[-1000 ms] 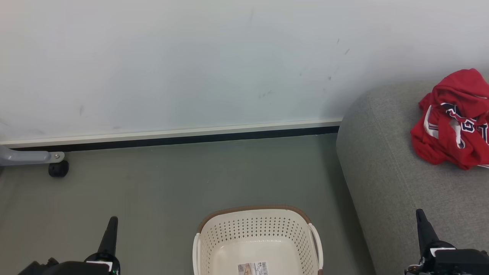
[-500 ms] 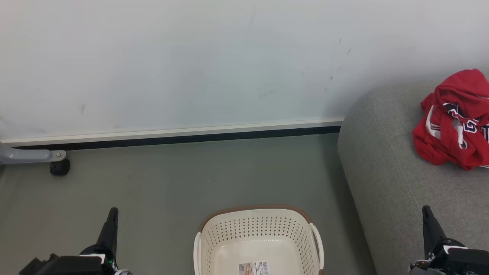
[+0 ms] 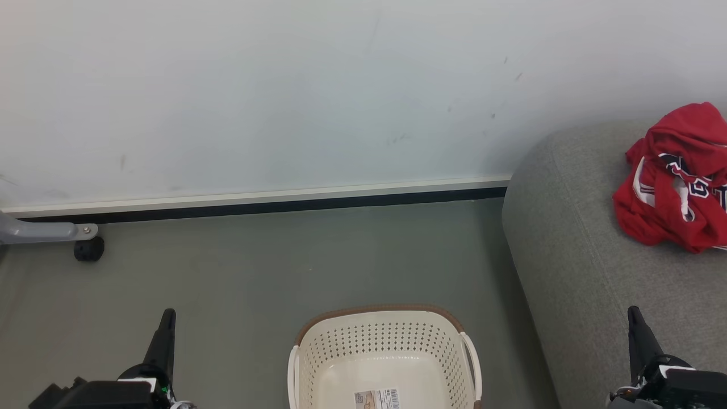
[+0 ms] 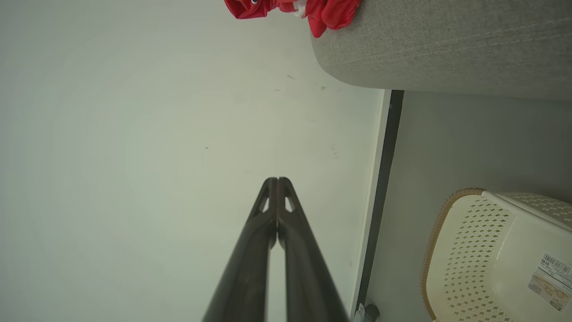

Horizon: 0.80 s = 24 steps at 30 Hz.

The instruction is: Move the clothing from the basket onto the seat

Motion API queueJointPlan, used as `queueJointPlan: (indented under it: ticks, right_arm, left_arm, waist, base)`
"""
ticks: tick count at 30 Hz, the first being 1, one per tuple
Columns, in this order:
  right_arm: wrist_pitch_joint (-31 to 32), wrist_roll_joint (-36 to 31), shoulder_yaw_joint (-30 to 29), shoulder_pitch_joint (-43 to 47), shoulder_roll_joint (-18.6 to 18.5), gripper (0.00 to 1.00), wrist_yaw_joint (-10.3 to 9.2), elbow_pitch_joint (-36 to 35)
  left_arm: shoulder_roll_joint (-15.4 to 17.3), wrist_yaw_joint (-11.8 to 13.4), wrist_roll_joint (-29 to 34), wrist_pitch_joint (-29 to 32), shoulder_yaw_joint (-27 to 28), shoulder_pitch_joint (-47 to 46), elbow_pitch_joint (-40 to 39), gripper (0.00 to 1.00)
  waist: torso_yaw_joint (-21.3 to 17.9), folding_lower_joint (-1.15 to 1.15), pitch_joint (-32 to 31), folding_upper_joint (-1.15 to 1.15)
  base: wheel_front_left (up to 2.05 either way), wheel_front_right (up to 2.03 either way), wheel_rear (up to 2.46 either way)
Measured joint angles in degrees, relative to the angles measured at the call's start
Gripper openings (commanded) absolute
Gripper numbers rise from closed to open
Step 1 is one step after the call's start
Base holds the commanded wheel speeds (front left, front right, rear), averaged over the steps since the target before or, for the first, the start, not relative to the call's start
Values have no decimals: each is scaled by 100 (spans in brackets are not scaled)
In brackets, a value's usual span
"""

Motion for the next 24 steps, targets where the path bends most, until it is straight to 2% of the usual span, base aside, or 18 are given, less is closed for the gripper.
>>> queueJointPlan:
  ticks: [24]
  right_arm:
    - [0, 0, 1, 0, 0, 0, 0, 0]
  left_arm:
    - [0, 0, -7, -1, 0, 0, 7, 0]
  waist:
    - [0, 0, 0, 0]
  base:
    - [0, 0, 0]
